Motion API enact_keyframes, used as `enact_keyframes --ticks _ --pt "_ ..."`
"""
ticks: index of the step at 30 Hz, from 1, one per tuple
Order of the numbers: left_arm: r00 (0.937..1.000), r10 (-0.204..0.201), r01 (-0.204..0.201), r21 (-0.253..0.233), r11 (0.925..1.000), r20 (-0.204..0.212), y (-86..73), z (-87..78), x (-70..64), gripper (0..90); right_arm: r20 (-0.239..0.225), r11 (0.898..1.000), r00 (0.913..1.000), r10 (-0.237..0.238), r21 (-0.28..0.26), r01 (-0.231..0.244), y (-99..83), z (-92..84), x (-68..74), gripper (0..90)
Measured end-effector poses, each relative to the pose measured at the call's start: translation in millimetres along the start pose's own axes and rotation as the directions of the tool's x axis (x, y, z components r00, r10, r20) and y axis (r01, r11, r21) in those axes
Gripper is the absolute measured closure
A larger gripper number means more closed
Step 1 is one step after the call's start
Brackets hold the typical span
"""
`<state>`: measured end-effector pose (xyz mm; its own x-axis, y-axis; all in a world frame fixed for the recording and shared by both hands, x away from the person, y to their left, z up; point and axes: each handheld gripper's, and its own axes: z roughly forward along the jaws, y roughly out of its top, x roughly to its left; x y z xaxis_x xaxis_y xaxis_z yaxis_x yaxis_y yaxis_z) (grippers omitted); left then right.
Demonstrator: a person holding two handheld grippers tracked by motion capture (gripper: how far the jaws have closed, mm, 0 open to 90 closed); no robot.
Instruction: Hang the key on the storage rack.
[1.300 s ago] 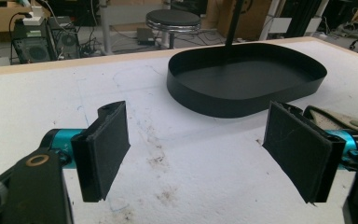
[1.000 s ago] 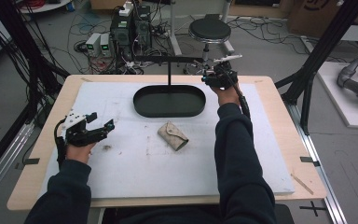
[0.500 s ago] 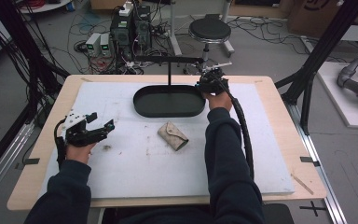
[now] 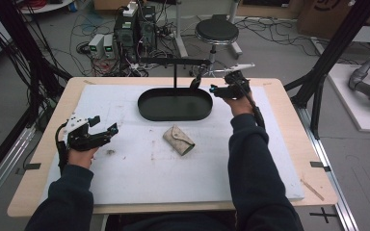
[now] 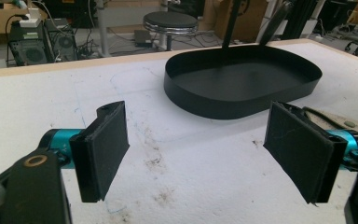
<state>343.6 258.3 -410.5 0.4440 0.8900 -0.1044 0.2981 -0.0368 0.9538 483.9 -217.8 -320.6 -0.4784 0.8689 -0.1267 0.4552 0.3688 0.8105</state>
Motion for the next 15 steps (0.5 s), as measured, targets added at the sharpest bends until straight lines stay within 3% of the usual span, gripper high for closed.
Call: enact_keyframes --ticks 3,6,8,9,11,12,15 --pt "1.0 0.001 -0.001 0.002 1.0 -0.001 0.1 -0.6 0.4 21.3 -0.029 0.999 0.9995 0.01 -0.05 -0.012 -16.3 -28.5 -17.2 26.0" --pt "1.0 0.004 -0.004 -0.001 1.0 0.003 0.5 -1.6 -0.8 21.3 -0.058 1.0 0.9983 0.004 -0.016 -0.005 -30.3 -43.0 -24.5 22.6" --pt "1.0 0.005 -0.005 -0.004 1.0 0.004 1.1 -2.8 -2.1 21.3 -0.078 0.998 0.9964 -0.032 -0.052 0.028 -42.3 -53.6 -24.5 23.6" --pt "0.9999 0.01 -0.01 -0.007 0.9999 0.004 1.4 -3.1 -2.4 21.3 -0.075 0.999 0.9962 -0.045 -0.027 0.043 -45.4 -58.1 -23.9 23.3" --pt "0.9999 0.011 -0.011 -0.011 0.9999 0.004 1.7 -3.5 -3.2 21.3 -0.077 0.998 0.9954 -0.057 -0.035 0.054 -50.2 -62.7 -22.4 23.3" --pt "0.9999 0.013 -0.013 -0.009 0.9999 0.006 1.7 -3.1 -3.0 21.3 -0.086 0.996 0.9937 -0.071 -0.067 0.066 -56.3 -67.6 -20.9 23.4" --pt "0.9999 0.01 -0.01 -0.002 1.0 0.004 1.0 -1.6 -2.1 21.3 -0.102 0.995 0.9934 -0.053 -0.085 0.045 -79.8 -76.7 -12.7 23.3"
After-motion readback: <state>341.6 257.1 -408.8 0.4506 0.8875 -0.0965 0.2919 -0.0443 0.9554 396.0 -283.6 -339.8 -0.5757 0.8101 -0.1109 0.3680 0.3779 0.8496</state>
